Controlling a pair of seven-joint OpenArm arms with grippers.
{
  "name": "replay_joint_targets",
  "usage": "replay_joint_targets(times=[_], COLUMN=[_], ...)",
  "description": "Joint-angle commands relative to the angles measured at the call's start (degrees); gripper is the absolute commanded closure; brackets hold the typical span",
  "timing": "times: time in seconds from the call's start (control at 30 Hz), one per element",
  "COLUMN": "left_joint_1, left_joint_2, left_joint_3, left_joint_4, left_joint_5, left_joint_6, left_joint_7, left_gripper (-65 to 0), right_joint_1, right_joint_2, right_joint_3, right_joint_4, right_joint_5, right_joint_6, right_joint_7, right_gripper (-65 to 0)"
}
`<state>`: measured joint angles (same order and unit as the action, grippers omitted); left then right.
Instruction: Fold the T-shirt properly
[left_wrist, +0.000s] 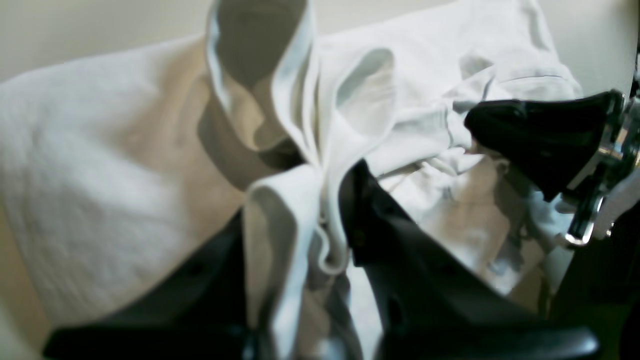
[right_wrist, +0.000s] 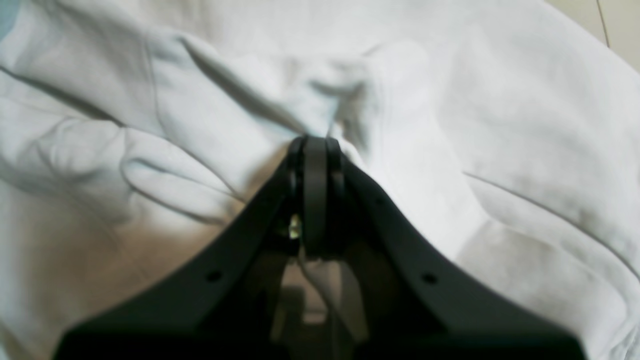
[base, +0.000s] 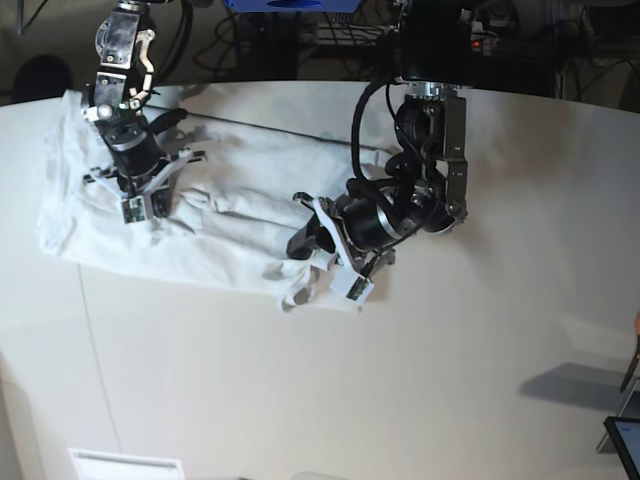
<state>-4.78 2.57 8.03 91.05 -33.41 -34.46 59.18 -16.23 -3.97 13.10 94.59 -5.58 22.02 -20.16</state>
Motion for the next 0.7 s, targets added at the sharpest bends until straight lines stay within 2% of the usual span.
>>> replay_joint_targets(times=[0.0,0.3,0.37,0.5,0.57,0.67], left_joint_1=[-1.2,-1.2,-1.2,-1.2,-1.2,-1.2], left_joint_2=[0.3,0.4,0.7,1.3,1.3,1.4], left_joint_3=[0.0,3.0,3.1,3.1,3.1,3.1], left_joint_4=[1.0,0.9,0.9,1.0,1.0,0.6], left_joint_5=[-1.6,-2.1,-2.1,-2.1,-2.2,-5.6], left_joint_6=[-0.2,-0.5,-0.5,-0.5,-0.8,-5.5], left_joint_7=[-1.4,-1.1,-1.1,-1.1,-1.0,-1.0], left_gripper=[0.0,-0.5,-6.6,-24.4,-28.2,-28.9], right_joint_1=[0.1,0.1,0.1,0.1,0.1,0.1], right_joint_2=[0.1,0.2,0.2,0.2,0.2,0.2], right_joint_3=[0.0,0.0,0.0,0.0,0.0,0.0], right_joint_4=[0.5,0.5,0.5,0.5,0.5,0.5], right_joint_5=[-0.5,-0.5,-0.5,-0.5,-0.5,-0.5], right_joint_6=[-0.2,-0.2,-0.2,-0.2,-0.2,-0.3], right_joint_7=[-0.4,-0.4,-0.4,-0.4,-0.4,-0.4], right_gripper=[-1.0,-1.0,-1.0,-1.0,-1.0,-1.0])
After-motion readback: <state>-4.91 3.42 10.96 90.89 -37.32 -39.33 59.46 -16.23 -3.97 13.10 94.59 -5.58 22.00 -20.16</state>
